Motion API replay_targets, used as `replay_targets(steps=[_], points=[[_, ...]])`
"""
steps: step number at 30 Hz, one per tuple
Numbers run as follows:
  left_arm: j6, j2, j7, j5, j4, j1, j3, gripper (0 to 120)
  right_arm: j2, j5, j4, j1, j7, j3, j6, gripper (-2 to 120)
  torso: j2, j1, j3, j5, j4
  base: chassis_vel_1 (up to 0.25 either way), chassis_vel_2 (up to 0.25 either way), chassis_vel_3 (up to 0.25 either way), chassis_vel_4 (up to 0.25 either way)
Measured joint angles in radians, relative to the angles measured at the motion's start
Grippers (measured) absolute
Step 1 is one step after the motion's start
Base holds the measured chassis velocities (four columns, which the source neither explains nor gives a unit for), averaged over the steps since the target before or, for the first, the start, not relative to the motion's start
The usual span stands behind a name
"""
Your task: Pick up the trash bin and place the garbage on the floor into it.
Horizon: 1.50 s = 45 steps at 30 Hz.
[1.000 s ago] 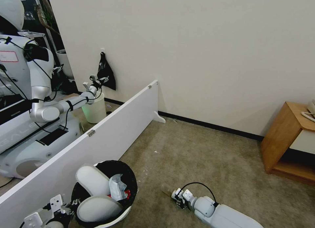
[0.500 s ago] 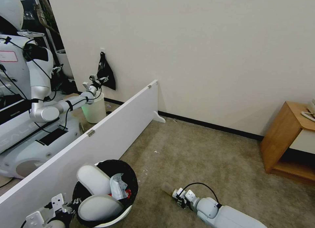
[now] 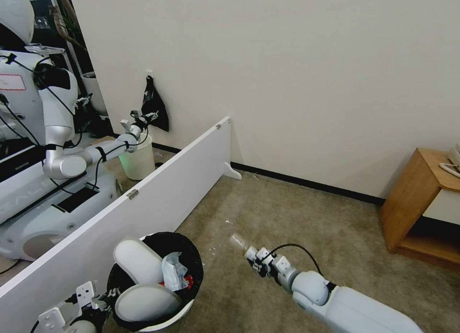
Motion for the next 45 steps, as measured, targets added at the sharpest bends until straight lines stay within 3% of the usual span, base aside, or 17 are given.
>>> replay_targets(steps=[7,10,17,23,30,45], points=[[0.0,0.0,-0.001,-0.002,0.002,-0.006,0.005,1,-0.057,0.017,0.167,-0.005,0.009,0.092,0.021,44,0.0,0.0,0.0,0.0,0.0001,0.0,0.0,0.0,0.0],[0.0,0.004,-0.002,-0.005,0.002,-0.01,0.008,1,-0.1,0.073,0.325,0.012,0.009,0.141,0.027,44,0.0,0.0,0.0,-0.0001,0.0001,0.0,0.0,0.0,0.0],[0.0,0.009,-0.004,-0.007,-0.006,-0.012,0.016,1,-0.113,0.173,0.471,0.071,0.01,0.14,0.026,44,0.0,0.0,0.0,-0.0001,0.0001,0.0,0.0,0.0,0.0],[0.0,0.009,-0.005,-0.006,-0.022,-0.01,0.024,1,-0.082,0.296,0.589,0.175,0.014,0.056,0.004,44,0.0,0.0,0.0,0.0,0.0001,0.0,0.0,0.0,0.0],[0.0,0.007,-0.006,-0.002,-0.036,-0.006,0.028,1,-0.023,0.386,0.622,0.322,0.038,-0.081,-0.03,44,0.0,0.0,0.0,-0.0002,0.0003,0.0,0.0,0.0,0.0],[0.0,0.01,-0.006,-0.001,-0.05,-0.001,0.026,1,0.048,0.435,0.599,0.429,0.062,-0.305,-0.064,44,0.0,0.0,0.0,-0.0001,0.0001,0.0,0.0,0.0,0.0]])
